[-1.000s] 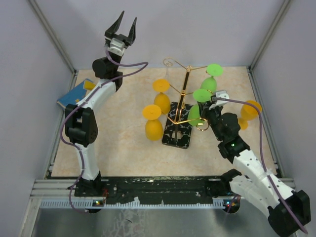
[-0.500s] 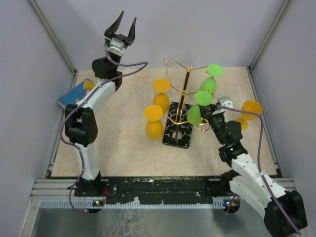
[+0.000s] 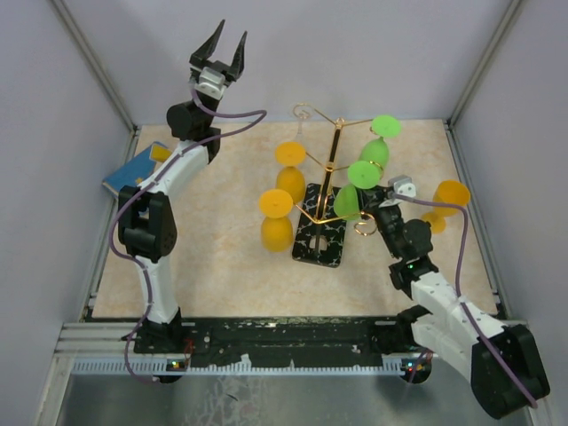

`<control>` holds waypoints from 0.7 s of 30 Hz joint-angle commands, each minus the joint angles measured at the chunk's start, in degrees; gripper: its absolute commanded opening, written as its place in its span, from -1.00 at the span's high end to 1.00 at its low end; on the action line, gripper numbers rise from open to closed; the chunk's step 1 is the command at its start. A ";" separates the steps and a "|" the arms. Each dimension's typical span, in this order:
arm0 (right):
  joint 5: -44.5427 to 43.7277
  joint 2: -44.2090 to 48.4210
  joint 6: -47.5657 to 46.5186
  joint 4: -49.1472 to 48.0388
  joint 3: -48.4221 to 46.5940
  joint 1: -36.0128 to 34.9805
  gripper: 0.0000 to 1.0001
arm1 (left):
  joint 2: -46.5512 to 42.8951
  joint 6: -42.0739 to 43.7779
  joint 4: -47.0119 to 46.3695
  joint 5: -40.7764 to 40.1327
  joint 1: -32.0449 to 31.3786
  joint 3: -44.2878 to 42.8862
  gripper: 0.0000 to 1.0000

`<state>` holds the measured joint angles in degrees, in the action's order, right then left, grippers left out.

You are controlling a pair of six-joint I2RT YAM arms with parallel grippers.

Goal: Place the wine glass upside down on the wine glass rack
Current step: Turn the wine glass upside down at the wine rack.

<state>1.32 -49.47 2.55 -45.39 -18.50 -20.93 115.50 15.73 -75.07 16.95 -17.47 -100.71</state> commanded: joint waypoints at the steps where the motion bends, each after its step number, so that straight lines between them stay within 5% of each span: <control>1: -2.81 -3.02 -0.17 -10.64 0.11 0.89 1.00 | 0.50 0.45 -0.08 0.45 0.42 -2.19 -0.12; 8: -3.52 -6.20 0.39 -17.58 1.14 0.98 1.00 | 0.78 0.69 0.57 0.65 0.43 -2.87 -0.12; 21: -9.05 -8.62 0.26 -15.39 -1.77 1.02 1.00 | 1.13 1.02 0.98 0.72 0.42 -3.36 -0.12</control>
<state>-3.66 -57.74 3.05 -58.35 -17.37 -20.43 115.94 16.43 -73.78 17.39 -17.47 -102.35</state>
